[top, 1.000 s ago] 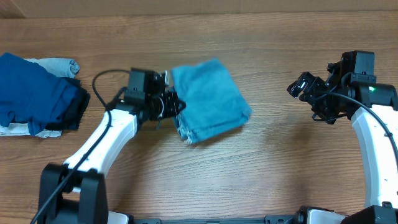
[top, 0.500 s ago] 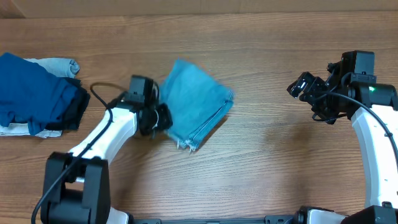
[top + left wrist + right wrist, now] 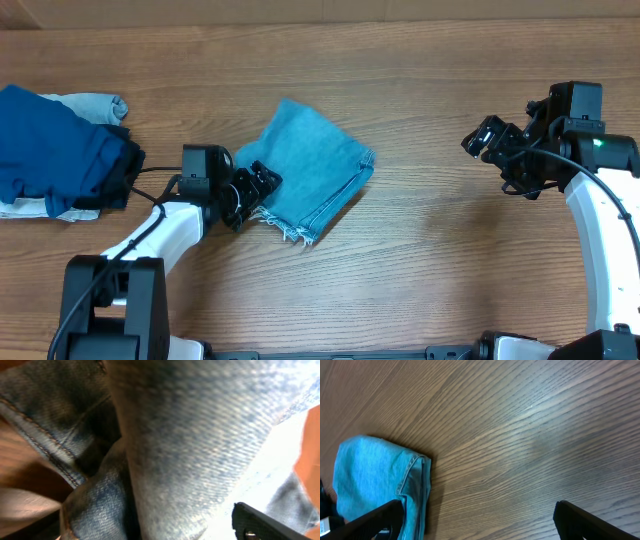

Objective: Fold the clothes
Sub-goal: 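Grasp the folded jeans' left edge with the left gripper, then carry the folded jeans left and place them on the clothes stack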

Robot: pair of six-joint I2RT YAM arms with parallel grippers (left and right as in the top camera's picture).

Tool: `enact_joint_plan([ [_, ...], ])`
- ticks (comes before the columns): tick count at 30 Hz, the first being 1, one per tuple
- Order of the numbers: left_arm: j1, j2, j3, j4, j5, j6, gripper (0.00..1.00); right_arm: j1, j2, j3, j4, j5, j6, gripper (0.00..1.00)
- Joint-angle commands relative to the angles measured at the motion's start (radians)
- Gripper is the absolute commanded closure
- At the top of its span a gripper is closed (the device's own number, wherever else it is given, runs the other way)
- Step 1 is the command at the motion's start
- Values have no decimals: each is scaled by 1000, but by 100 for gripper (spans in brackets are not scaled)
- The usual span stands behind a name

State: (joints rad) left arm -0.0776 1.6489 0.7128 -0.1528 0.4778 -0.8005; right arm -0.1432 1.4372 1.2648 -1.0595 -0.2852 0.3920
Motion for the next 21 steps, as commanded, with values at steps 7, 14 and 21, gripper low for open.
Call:
enact_joint_plan([
  [7,-52,302,-102,56,-6,69,48,-1,-10,12,2,-6,-2,0],
  [14,-51,282,-66,72,77,248,96,-1,-10,12,2,-7,-2,0],
  [21,-50,-127,259,-263,130,385,96,-1,-10,12,-2,-7,-2,0],
])
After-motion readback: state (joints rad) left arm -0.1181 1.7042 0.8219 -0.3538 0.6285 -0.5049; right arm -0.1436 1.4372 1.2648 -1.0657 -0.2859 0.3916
